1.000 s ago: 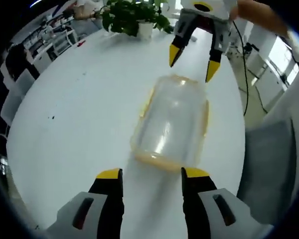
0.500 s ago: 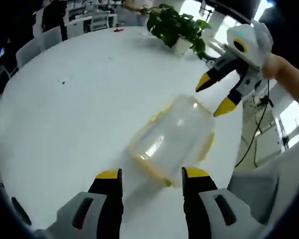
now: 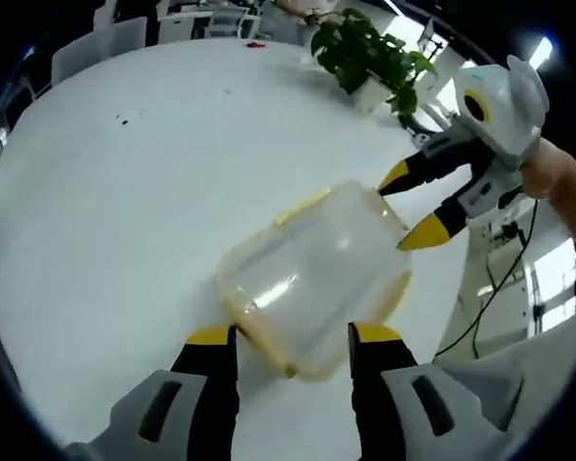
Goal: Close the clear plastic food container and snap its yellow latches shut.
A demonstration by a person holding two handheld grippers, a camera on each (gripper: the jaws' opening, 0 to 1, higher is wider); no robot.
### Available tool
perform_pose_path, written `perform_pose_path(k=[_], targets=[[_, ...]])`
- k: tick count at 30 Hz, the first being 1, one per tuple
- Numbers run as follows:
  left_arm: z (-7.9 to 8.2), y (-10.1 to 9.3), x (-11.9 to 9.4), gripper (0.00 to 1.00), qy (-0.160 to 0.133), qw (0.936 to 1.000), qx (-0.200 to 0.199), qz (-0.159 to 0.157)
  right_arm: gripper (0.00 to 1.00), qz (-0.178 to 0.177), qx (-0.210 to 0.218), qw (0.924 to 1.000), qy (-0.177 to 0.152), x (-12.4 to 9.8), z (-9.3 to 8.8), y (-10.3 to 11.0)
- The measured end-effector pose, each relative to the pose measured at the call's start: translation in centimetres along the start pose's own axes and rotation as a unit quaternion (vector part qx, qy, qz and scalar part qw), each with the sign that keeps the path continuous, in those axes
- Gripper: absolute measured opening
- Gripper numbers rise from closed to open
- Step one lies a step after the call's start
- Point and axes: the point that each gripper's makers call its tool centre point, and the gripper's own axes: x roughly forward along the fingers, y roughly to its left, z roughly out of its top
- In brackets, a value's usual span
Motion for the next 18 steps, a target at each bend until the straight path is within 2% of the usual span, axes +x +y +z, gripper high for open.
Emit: perform_pose_path(k=[4,18], targets=[[0.14,0.04,0.06,0.45,0.002,1.0,-0.007,0.007,0.35,0.0,0.014,0.9999,0.001,0.01,0.15,-0.08],[0.17,0.21,0.02,0.44,-0.004,1.0,-0.008,0.001,0.34,-0.004,0.043,0.9991,0.006,0.13,0.41,-0.49]])
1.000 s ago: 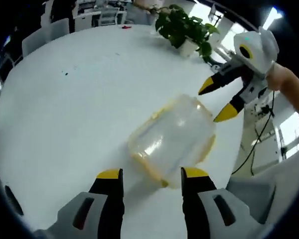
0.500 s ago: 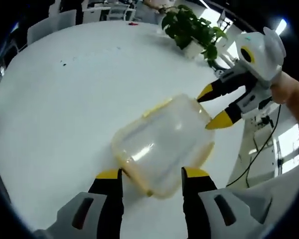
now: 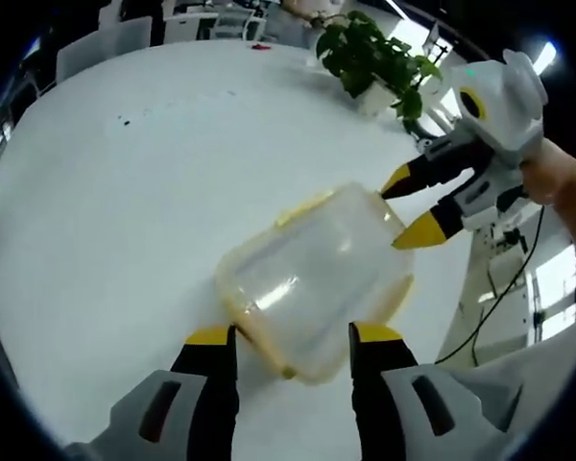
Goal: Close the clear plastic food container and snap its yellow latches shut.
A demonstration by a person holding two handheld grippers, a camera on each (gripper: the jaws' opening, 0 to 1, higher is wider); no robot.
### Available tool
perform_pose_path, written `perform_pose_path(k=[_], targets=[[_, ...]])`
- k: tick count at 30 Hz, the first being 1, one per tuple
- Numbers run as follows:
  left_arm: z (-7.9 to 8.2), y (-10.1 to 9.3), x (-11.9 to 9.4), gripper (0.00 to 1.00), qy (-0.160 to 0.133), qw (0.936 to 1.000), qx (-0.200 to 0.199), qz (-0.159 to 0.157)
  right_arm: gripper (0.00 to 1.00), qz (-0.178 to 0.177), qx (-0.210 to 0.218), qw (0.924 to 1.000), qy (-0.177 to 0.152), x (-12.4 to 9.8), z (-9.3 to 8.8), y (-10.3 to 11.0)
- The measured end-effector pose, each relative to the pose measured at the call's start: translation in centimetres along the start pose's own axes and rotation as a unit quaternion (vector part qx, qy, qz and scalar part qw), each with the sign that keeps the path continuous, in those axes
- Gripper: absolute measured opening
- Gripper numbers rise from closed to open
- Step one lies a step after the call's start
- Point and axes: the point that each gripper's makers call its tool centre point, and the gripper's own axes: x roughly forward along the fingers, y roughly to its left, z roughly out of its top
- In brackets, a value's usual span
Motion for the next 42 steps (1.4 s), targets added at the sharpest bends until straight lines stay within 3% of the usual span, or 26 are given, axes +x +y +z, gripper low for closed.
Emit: perform_pose_path(k=[3,4,20,22,23,24,25,41,42], targets=[[0.0,0.0,-0.1,0.43,-0.002,1.0,0.0,-0.001,0.41,0.0,0.024,0.9997,0.001,0.2,-0.2,-0.3],[0.0,0.0,-0.1,0.43,-0.003,1.0,0.0,-0.001,0.38,0.028,0.038,0.9989,-0.003,0.2,-0.2,0.5],[0.2,-0.1,0.1,0.4,-0.001,1.0,-0.008,-0.003,0.42,0.031,0.063,0.9976,0.001,0.8,-0.2,0.6],[0.3,-0.1,0.2,0.39,0.004,0.9999,-0.009,-0.006,0.41,0.032,0.062,0.9976,0.003,0.8,-0.1,0.6],[0.2,-0.3,0.3,0.39,0.011,0.9998,-0.015,-0.006,0.42,0.042,0.098,0.9941,-0.016,1.3,0.8,1.4],[-0.8,-0.5,-0.2,0.38,0.042,0.9988,-0.023,-0.009,0.42,0.054,0.076,0.9956,-0.003,1.2,0.7,1.3],[0.3,-0.4,0.0,0.38,0.008,0.9994,-0.033,-0.01,0.41,0.047,0.068,0.9966,0.0,1.1,1.0,1.1],[0.1,-0.2,0.0,0.41,0.016,0.9995,-0.025,-0.014,0.45,0.044,0.09,0.9948,-0.015,0.9,0.3,0.7],[0.2,-0.1,0.0,0.41,0.012,0.9998,-0.011,-0.015,0.45,0.043,0.09,0.9949,-0.016,0.8,0.3,0.7]])
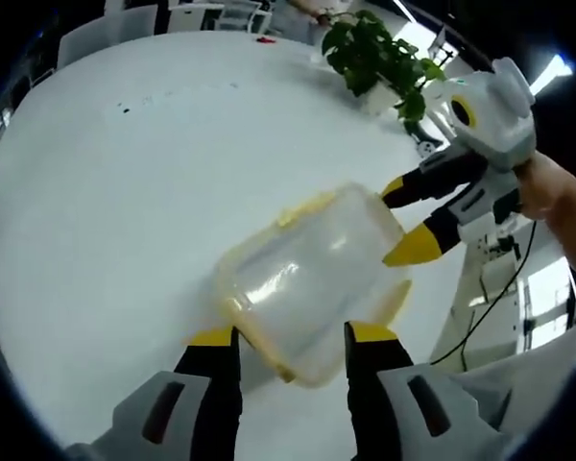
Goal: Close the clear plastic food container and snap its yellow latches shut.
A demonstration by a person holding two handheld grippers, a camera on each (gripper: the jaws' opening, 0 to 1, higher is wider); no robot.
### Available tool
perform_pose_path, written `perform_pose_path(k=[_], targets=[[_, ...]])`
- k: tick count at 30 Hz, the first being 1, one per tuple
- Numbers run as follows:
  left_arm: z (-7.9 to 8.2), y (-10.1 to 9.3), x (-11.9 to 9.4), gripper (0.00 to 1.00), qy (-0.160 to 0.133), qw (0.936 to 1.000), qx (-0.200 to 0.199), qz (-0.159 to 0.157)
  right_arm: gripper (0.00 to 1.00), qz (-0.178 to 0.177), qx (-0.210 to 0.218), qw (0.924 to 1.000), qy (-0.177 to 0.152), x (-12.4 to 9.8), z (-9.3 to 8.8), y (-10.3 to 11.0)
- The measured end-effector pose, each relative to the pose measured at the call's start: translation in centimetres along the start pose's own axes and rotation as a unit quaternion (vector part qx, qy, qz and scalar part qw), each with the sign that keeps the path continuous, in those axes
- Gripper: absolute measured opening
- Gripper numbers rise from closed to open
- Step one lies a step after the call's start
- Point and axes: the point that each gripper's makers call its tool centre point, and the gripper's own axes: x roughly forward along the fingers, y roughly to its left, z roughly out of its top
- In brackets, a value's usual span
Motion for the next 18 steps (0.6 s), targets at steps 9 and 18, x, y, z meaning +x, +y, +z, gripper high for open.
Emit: perform_pose_path(k=[9,18], targets=[[0.7,0.7,-0.8,0.43,-0.011,0.9948,0.098,0.027,0.48,-0.023,-0.114,0.9932,-0.001,-1.0,0.1,0.1],[2.0,-0.3,-2.7,0.46,-0.032,0.9659,0.257,0.004,0.44,0.002,-0.3,0.9538,-0.016,-2.8,1.3,1.8]])
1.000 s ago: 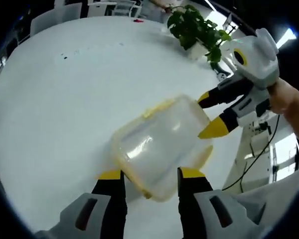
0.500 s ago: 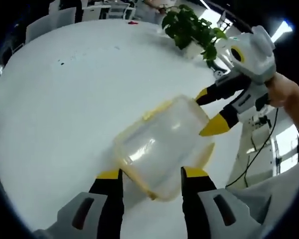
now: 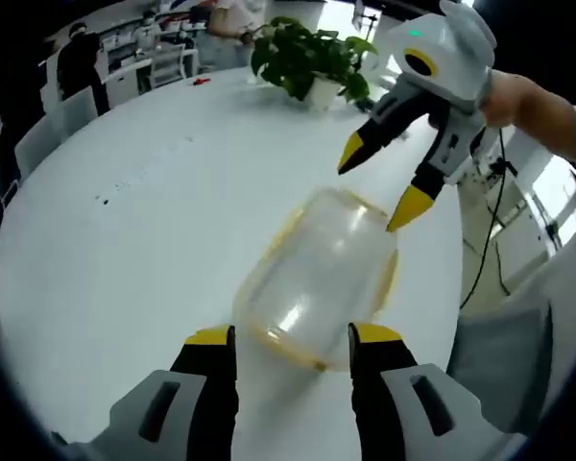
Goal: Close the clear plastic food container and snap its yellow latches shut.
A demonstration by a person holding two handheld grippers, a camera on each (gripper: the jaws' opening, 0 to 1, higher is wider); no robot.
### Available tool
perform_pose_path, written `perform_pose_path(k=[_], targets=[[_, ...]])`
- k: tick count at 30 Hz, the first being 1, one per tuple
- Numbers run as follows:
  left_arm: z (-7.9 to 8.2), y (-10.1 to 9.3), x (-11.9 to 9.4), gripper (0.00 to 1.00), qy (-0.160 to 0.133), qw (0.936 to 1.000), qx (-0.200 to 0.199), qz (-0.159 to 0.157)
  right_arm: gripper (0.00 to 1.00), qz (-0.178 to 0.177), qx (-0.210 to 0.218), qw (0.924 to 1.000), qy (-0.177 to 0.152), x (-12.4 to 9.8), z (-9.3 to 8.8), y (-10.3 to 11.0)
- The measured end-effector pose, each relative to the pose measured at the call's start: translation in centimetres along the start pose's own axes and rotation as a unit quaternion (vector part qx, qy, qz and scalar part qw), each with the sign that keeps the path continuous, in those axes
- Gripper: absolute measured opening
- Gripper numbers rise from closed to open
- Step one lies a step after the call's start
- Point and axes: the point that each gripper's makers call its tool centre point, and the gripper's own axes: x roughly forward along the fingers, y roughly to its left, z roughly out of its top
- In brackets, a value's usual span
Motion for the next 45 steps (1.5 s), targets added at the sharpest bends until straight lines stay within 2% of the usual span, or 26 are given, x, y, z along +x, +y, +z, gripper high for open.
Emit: perform_pose_path(k=[2,3,5,7,8,10,12,14,19,23,30,34,37,40,42,45], targets=[[0.4,-0.5,-0.2,0.46,-0.002,0.9993,0.036,-0.008,0.36,0.022,-0.081,0.9964,-0.011,-0.3,0.6,0.9],[0.8,-0.6,-0.2,0.46,-0.005,0.9971,0.076,-0.012,0.36,0.018,-0.083,0.9963,-0.016,-0.4,0.8,0.8],[1.2,-1.1,-0.3,0.43,-0.007,0.9944,0.103,-0.023,0.36,0.029,-0.092,0.995,-0.026,-0.5,1.3,1.2],[1.5,-1.6,-0.3,0.39,-0.01,0.9954,0.09,-0.034,0.29,0.048,-0.106,0.9922,-0.044,-0.8,2.1,1.6],[1.8,-1.9,-0.3,0.36,-0.014,0.9951,0.089,-0.041,0.21,0.054,-0.109,0.9914,-0.047,-0.9,2.3,1.8],[2.1,-2.3,-0.1,0.32,-0.016,0.9935,0.103,-0.047,0.16,0.064,-0.113,0.9897,-0.061,-1.0,3.0,2.1],[2.3,-2.4,0.2,0.28,-0.013,0.9924,0.112,-0.049,0.2,0.068,-0.116,0.9885,-0.069,-0.8,3.5,2.2],[2.4,-3.0,0.5,0.22,-0.011,0.9894,0.128,-0.067,0.19,0.068,-0.138,0.9854,-0.073,-0.5,3.9,2.4],[2.8,-3.8,1.7,0.19,-0.007,0.9869,0.142,-0.077,0.18,0.073,-0.166,0.9807,-0.073,0.7,4.4,2.8],[3.2,-4.4,2.8,0.15,-0.009,0.9847,0.156,-0.078,0.23,0.07,-0.182,0.9798,-0.043,2.1,3.7,2.3],[3.1,-5.2,4.0,0.14,-0.001,0.9833,0.162,-0.083,0.23,0.075,-0.184,0.9794,-0.035,2.9,3.6,2.0],[3.0,-5.8,4.1,0.15,-0.004,0.9828,0.164,-0.085,0.31,0.061,-0.181,0.9811,-0.031,3.1,3.7,0.9],[2.9,-6.3,4.3,0.16,-0.003,0.9812,0.171,-0.089,0.31,0.051,-0.177,0.9826,-0.026,3.5,3.7,0.1],[3.0,-6.6,4.4,0.17,-0.006,0.9809,0.171,-0.092,0.36,0.054,-0.168,0.9838,-0.031,3.6,4.1,-0.1],[2.8,-7.0,4.5,0.18,-0.005,0.9808,0.172,-0.092,0.43,0.049,-0.168,0.9842,-0.029,3.8,4.1,-0.5],[2.3,-7.7,4.5,0.18,0.004,0.9762,0.195,-0.096,0.54,0.049,-0.168,0.9842,-0.026,3.9,4.0,-0.6]])
